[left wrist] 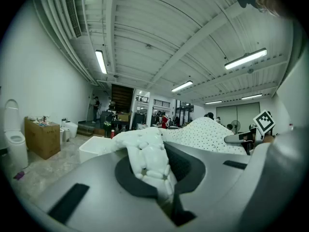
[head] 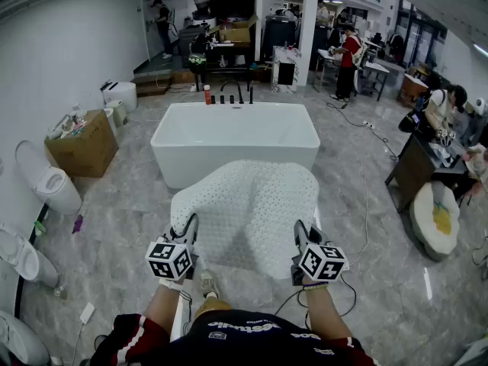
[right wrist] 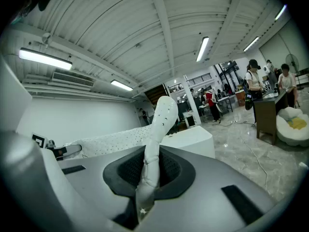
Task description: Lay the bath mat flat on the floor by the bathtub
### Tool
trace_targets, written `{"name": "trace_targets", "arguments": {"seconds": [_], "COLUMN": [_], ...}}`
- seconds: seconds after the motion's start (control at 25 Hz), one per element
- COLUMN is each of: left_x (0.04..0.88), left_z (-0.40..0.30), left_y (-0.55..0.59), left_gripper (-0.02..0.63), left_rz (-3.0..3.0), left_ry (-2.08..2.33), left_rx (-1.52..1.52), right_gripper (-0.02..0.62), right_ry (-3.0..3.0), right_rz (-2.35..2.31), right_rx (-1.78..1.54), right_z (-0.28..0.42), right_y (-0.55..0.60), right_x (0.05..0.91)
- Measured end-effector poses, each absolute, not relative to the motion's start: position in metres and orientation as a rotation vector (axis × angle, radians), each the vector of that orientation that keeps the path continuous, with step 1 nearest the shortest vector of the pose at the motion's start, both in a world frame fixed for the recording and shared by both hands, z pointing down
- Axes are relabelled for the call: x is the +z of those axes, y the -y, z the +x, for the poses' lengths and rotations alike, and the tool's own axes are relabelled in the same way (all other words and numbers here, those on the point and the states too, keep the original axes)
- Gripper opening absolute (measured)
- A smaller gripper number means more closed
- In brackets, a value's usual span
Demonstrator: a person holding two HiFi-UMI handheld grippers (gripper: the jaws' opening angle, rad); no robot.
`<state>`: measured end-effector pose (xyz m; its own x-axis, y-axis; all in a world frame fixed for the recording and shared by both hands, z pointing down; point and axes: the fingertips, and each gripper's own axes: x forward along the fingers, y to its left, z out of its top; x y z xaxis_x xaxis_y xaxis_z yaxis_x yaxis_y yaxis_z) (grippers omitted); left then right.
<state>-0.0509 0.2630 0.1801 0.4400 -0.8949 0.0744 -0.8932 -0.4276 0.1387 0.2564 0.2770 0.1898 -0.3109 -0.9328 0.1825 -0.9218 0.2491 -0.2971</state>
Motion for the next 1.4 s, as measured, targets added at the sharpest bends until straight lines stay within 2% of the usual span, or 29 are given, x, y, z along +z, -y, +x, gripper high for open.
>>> {"name": "trace_targets", "arguments": {"seconds": [0.72, 1.4], "left_x": [0.168, 0.171], "left_z": [-0.04, -0.035], "left_y": [-0.272, -0.261], "left_gripper": [0.031, 0.031], "left_rz": [2.537, 2.599], "left_ry": [1.562, 1.545], "left_rx": [-0.083, 0.002], "right_gripper": [0.048, 0.046], "right_ry": [-2.497, -2.543], "right_rz": [-1.78, -1.687], "right_rx": [-0.433, -0.473], "right_z": [0.261, 0.25], "right_y": [-0.291, -0.289], "right_x": [0.176, 0.177]}}
